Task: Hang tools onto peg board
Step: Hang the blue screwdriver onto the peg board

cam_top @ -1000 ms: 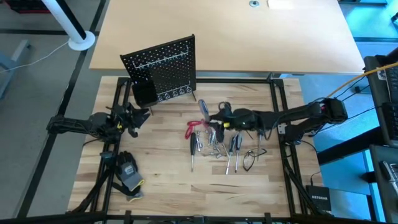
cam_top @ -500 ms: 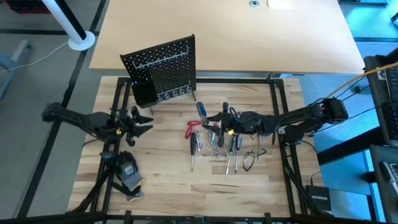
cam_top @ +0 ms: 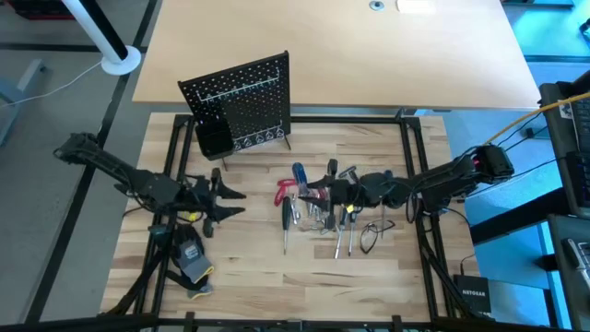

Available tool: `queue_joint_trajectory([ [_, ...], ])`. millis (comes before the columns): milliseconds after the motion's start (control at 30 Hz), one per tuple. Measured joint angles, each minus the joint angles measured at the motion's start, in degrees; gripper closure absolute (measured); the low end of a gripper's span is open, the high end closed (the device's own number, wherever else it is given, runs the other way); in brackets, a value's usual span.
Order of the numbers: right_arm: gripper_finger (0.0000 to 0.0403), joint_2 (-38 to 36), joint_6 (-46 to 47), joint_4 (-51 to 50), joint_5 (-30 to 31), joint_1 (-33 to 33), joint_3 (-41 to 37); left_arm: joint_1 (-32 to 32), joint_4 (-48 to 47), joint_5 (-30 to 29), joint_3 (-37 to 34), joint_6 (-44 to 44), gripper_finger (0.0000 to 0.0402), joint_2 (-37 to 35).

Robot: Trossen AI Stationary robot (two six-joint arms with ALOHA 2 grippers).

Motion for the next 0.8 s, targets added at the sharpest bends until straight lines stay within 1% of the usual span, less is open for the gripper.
queue_joint_trajectory([
  [100, 0.029, 1.97, -3.16, 5.19, -0.26, 0.5, 0.02, 0.35, 5.82, -1.03, 2.6, 4.69, 0.0243, 5.4],
  [200, 0.029, 4.11, -4.06, 8.32, -1.25, 0.45, 0.02, 1.2, 11.18, -1.04, 5.13, 8.28, 0.0243, 10.33],
  [267, 0.029, 5.7, -4.17, 9.43, -1.6, 0.44, 0.38, 2.38, 12.91, -1.06, 6.67, 8.65, 0.0243, 13.01],
  [400, 0.029, 9.2, -6.03, 8.01, -3.36, 0.44, 4.05, 4.91, 12.7, -1.05, 9.56, 6.91, 0.0243, 16.93],
  [467, 0.029, 10.92, -7.35, 6.36, -4.08, 0.44, 6.16, 6.13, 12.56, 0.28, 10.62, 6.15, 0.0242, 18.25],
  [600, 0.029, 12.79, -9.05, 3.9, -4.16, 0.44, 9.29, 7.4, 12.61, 5.2, 12.04, 4.79, 0.0236, 18.89],
  [667, 0.029, 13.41, -9.8, 3.87, -4.35, 0.44, 9.92, 7.61, 12.81, 6.35, 12.48, 4.59, 0.0225, 18.87],
  [800, 0.029, 14.62, -10.1, 3.59, -5.82, 0.44, 10.82, 7.85, 12.68, 6.52, 12.55, 4.62, 0.0192, 19.01],
])
